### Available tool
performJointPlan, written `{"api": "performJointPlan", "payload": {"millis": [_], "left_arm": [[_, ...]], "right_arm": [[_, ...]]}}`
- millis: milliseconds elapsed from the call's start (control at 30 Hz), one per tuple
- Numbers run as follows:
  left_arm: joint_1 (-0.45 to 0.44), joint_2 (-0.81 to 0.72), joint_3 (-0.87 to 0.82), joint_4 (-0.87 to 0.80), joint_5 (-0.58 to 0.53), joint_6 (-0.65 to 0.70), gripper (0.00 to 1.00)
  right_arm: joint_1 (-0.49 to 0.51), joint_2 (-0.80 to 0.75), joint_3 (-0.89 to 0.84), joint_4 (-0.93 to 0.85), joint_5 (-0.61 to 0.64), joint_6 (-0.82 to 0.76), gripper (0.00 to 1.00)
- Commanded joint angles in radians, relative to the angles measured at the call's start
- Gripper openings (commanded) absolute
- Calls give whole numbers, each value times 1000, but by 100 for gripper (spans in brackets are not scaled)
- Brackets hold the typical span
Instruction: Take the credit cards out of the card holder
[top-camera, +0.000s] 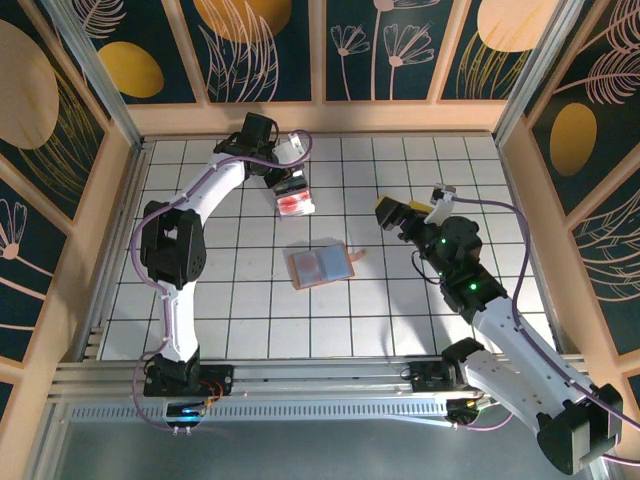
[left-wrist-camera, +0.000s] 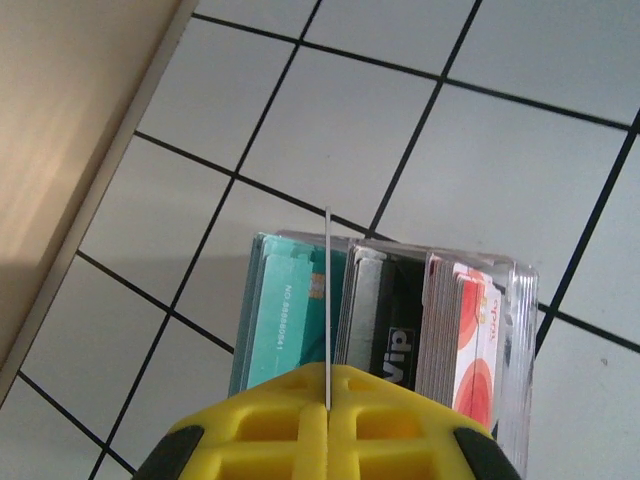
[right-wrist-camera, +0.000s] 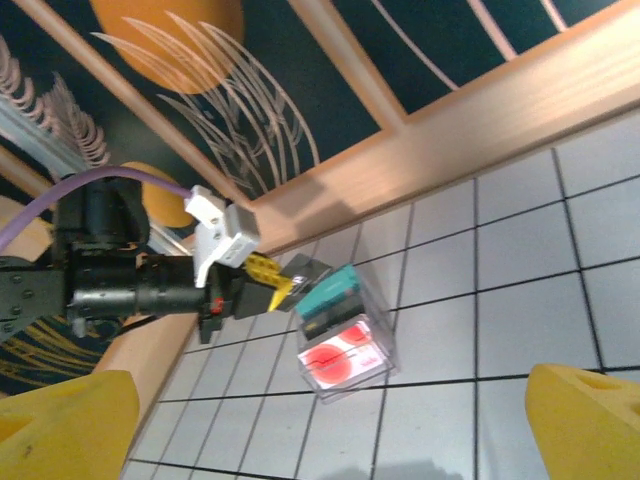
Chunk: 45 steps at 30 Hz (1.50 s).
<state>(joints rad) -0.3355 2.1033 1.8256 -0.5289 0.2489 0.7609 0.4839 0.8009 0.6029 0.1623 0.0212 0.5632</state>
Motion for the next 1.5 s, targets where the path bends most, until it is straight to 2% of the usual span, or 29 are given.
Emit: {"api": "performJointPlan", "payload": {"millis": [0, 300, 767, 1067, 1300, 1467], "left_arm": [[13, 22, 28, -48, -3, 60, 0], [21, 77, 68, -61, -24, 72, 0], [33, 166, 199, -152, -40, 120, 0], [34, 201, 224, -160, -49, 128, 0], [35, 224, 225, -172, -38, 130, 0], [34, 223, 219, -198, 8, 141, 0]], "right_arm": [[-4, -19, 6, -44, 110, -5, 99], [-4, -21, 9, -65, 163, 7, 99], [-5, -43, 8, -96, 186, 20, 99], [-5, -48, 8, -99, 189, 20, 99], [-5, -48, 3, -93, 182, 26, 99], [-4, -48, 3, -95, 180, 29, 99]]}}
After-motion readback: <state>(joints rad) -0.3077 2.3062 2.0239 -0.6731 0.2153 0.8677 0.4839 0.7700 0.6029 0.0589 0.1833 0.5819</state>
